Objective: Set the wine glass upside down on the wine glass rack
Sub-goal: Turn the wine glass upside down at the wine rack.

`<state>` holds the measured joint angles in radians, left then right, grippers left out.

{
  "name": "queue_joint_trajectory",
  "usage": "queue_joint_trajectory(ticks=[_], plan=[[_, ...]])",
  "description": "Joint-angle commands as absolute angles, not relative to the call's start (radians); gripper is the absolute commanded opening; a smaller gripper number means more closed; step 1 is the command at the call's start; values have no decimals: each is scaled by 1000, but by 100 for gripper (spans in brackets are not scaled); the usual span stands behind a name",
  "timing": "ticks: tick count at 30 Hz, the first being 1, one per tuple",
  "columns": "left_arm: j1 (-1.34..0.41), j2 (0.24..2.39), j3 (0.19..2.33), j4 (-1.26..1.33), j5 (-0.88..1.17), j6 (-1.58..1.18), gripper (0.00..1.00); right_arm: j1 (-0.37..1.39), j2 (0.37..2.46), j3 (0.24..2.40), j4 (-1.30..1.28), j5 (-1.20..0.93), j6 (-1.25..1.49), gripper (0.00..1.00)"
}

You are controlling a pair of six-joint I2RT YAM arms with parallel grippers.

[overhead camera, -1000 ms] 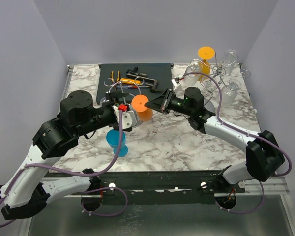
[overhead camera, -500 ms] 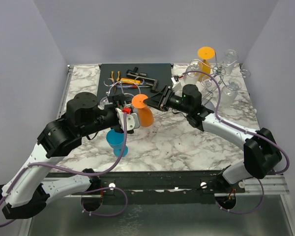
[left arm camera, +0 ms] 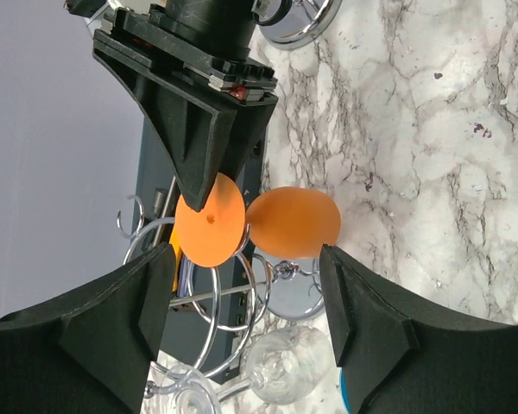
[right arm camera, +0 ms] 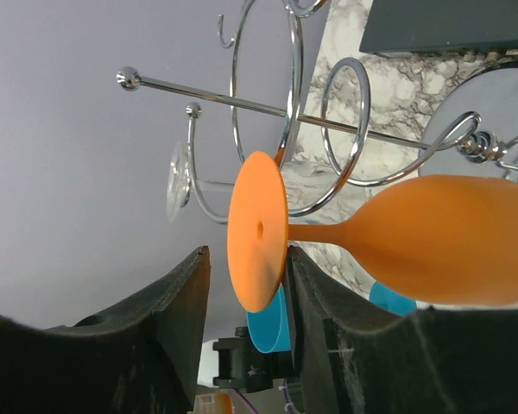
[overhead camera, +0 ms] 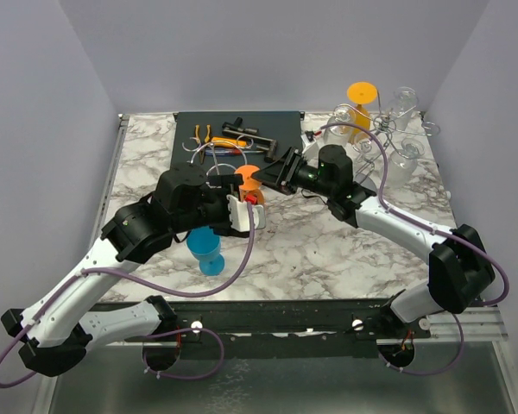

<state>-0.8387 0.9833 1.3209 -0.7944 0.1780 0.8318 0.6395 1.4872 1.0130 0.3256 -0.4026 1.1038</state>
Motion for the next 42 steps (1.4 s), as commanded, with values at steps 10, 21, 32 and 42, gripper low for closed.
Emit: queue_joint_trajectory(ticks=[10, 21, 32, 42], plan=[[-835, 979, 1298, -718, 170, 850, 73, 638, 1471, 1062, 200, -373, 1047, 61], [-834, 928, 1350, -801, 137, 799, 73, 638, 1391, 1080, 89, -340, 970, 100], [-834, 847, 1423, -1147, -114, 520, 73, 676, 1181, 1133, -224, -279, 848, 100], [-819, 762, 1175, -1180, -153, 378, 61, 834, 1247, 1382, -473, -144, 692, 100]])
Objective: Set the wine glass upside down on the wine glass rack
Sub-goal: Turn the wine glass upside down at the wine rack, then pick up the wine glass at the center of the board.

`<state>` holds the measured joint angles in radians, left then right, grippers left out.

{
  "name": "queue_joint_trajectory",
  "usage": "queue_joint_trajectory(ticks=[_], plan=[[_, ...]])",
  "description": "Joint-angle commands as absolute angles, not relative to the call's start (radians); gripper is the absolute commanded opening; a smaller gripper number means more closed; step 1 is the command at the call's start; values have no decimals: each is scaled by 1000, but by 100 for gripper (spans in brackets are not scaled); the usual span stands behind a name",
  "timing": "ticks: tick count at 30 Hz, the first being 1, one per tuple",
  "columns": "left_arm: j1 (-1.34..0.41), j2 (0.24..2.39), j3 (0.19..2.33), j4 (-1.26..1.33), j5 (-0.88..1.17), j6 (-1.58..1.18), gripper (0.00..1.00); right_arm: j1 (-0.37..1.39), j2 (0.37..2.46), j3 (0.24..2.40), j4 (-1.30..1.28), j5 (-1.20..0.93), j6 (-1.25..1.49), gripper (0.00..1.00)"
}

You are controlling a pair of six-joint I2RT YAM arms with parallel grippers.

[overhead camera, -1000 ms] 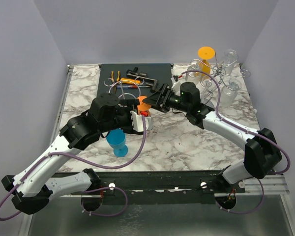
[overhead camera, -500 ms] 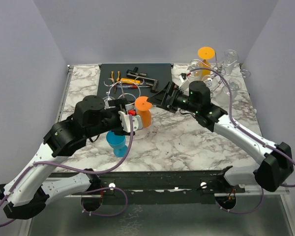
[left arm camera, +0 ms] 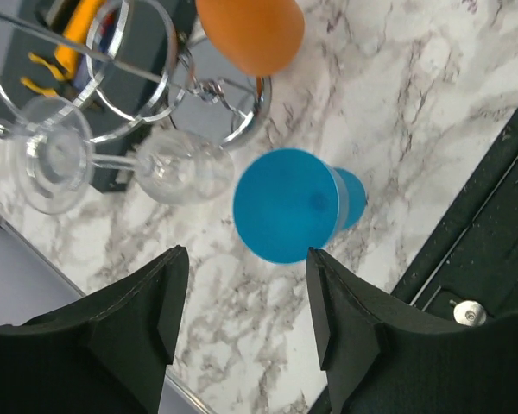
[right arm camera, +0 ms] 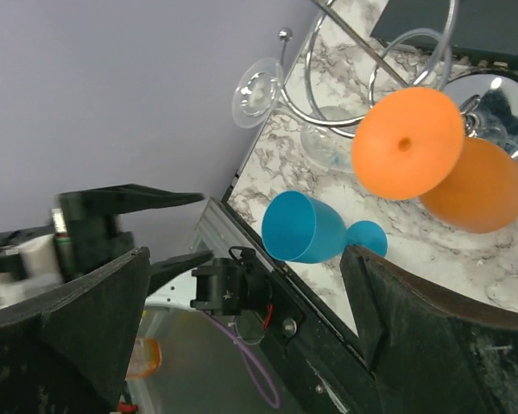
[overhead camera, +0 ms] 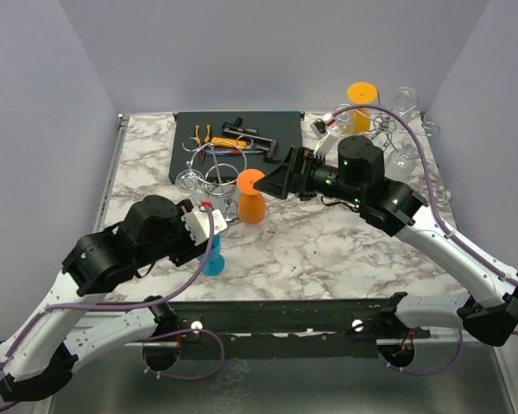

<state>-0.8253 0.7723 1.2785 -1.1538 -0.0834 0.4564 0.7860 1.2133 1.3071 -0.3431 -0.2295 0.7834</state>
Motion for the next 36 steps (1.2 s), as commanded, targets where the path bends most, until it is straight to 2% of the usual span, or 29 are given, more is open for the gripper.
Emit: queue_joint_trajectory(ticks=[1, 6, 9, 11, 16, 20, 31, 34, 36], plan=[[-819, 759, 1146, -1163, -164, 380, 60, 848, 1253, 1390, -479, -134, 684, 100], [-815, 762, 1097, -1096, -192, 371, 56, 922, 1287, 1411, -511, -60, 647, 95], [-816, 755, 1189, -1084, -178, 391, 57, 984, 1363, 1457, -564, -15, 623, 90], [-816, 726, 1252, -1065, -192, 425, 66, 1037, 1430, 1514, -617, 39, 603, 87], [-818, 620, 1348, -986, -224, 534, 81, 1116, 1573, 1615, -704, 119, 566, 75], [-819, 598, 1401, -953, -254, 563, 97, 1131, 1683, 1649, -703, 124, 546, 73], [-819, 651, 1507, -947, -224, 545, 98, 1132, 1887, 1704, -622, 105, 510, 70], [-818, 645, 1501, -946, -219, 537, 99, 1133, 1902, 1705, -610, 88, 504, 65], [-818, 647, 1498, -946, -217, 534, 98, 1133, 1904, 1702, -613, 78, 499, 57]])
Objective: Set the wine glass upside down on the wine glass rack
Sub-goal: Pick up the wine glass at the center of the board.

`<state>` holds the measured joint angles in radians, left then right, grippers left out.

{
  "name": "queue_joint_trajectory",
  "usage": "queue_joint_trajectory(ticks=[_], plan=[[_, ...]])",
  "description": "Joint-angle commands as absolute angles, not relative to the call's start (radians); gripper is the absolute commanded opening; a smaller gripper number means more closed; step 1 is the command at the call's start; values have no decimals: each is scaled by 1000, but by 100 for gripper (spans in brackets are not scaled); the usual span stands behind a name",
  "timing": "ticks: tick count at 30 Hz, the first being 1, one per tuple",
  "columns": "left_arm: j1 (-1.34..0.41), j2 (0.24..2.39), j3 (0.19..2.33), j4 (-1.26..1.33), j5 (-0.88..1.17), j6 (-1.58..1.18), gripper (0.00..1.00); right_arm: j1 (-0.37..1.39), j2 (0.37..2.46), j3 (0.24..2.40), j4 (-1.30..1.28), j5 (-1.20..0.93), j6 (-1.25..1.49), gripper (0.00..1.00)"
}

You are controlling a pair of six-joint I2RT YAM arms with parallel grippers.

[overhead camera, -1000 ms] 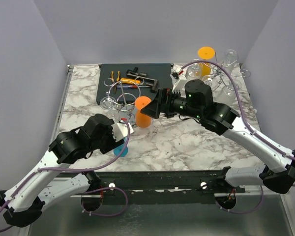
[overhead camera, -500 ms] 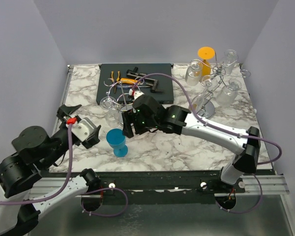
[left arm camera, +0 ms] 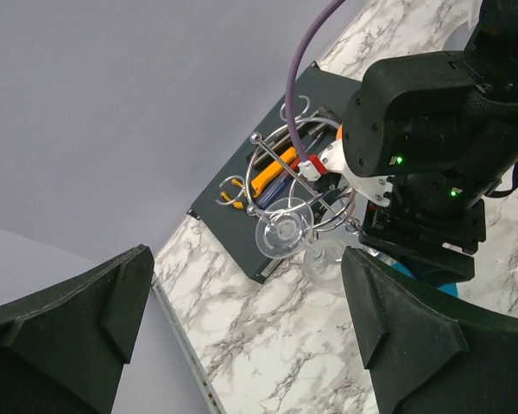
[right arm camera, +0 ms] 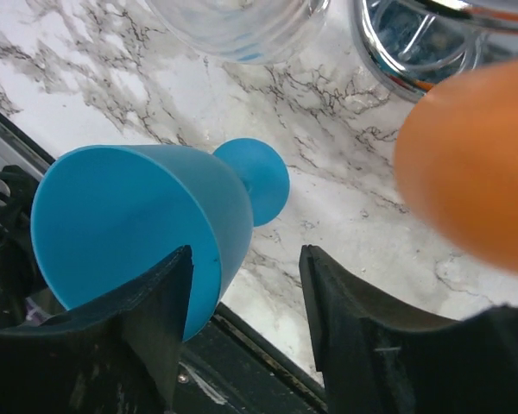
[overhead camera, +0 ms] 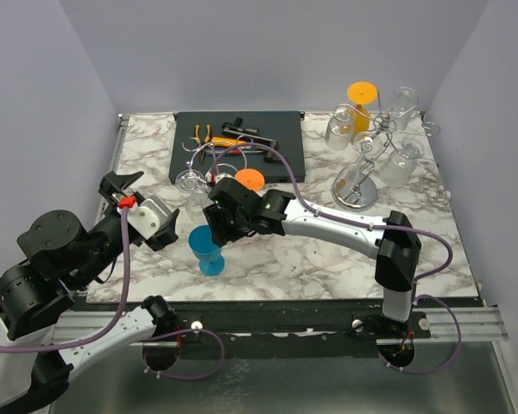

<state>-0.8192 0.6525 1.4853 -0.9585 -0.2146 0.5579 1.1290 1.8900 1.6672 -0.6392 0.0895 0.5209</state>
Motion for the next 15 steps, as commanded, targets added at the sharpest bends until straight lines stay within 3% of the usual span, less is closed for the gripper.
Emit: queue_joint_trajectory(ticks=[1, 9, 15], plan=[[-819, 648, 1495, -946, -216, 530, 98, 1133, 1901, 1698, -611, 74, 497, 54], [-818, 688, 1494, -946, -190, 513, 96, 1134, 1833, 1638, -586, 50, 478, 14], [-818, 735, 1540, -947, -171, 491, 94, 1135, 1722, 1617, -542, 8, 472, 6]])
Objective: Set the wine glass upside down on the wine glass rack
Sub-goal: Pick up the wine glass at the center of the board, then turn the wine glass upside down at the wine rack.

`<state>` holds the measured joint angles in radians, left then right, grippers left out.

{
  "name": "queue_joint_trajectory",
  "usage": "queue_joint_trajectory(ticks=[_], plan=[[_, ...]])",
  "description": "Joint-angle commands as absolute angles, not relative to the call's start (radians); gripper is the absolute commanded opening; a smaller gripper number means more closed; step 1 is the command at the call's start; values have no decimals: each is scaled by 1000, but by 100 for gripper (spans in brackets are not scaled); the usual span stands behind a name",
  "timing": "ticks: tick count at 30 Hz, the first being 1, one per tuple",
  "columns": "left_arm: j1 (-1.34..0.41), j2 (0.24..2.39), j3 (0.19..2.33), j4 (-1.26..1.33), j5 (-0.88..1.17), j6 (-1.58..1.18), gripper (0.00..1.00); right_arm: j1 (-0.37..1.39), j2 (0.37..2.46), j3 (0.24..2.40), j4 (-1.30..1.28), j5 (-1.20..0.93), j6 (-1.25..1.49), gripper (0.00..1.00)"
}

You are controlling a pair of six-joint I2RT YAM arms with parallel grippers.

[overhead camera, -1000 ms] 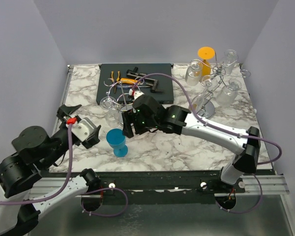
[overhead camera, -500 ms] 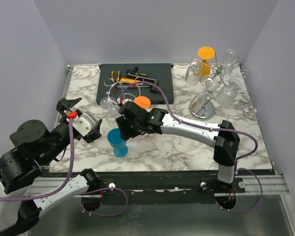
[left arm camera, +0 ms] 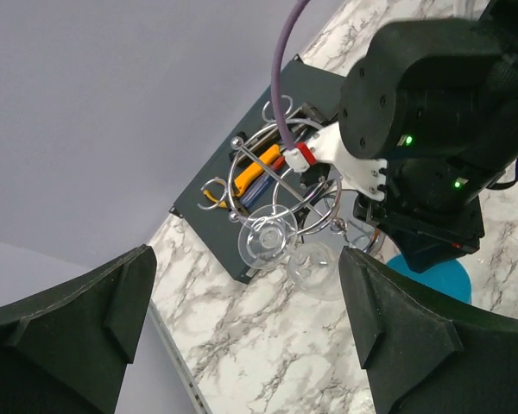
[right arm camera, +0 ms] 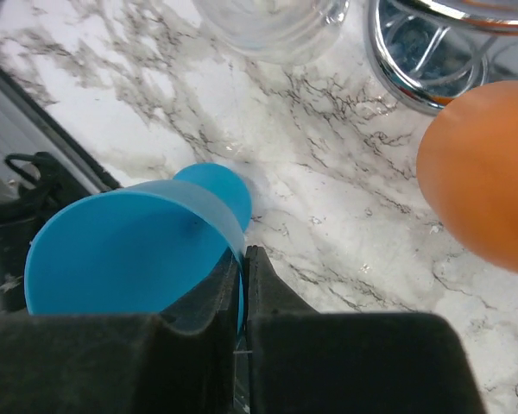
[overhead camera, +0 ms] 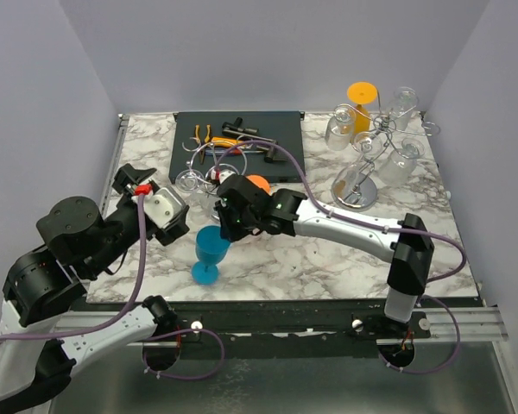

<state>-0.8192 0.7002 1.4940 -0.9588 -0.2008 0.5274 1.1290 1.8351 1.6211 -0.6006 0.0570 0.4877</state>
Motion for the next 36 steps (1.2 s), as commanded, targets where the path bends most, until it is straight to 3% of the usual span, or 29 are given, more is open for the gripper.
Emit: queue_joint_trajectory(ticks=[1, 10, 17, 25, 34, 36], plan=[[-817, 742, 1551, -947, -168, 485, 94, 1138, 1704, 1619, -539, 8, 473, 6], [-817, 805, 1653, -958, -140, 444, 95, 1149, 1509, 1662, -535, -83, 452, 5], [-816, 848, 1712, -1017, -113, 400, 99, 1149, 1364, 1650, -550, 23, 421, 1], [-815, 867, 1663, -1012, -102, 273, 99, 1150, 1054, 1367, -233, 135, 328, 0], [-801, 968, 1748, -1043, -24, 72, 99, 1149, 960, 1320, -93, 220, 169, 1], [-800, 983, 1760, -1030, -11, 73, 92, 1149, 959, 1310, -52, 213, 146, 0]])
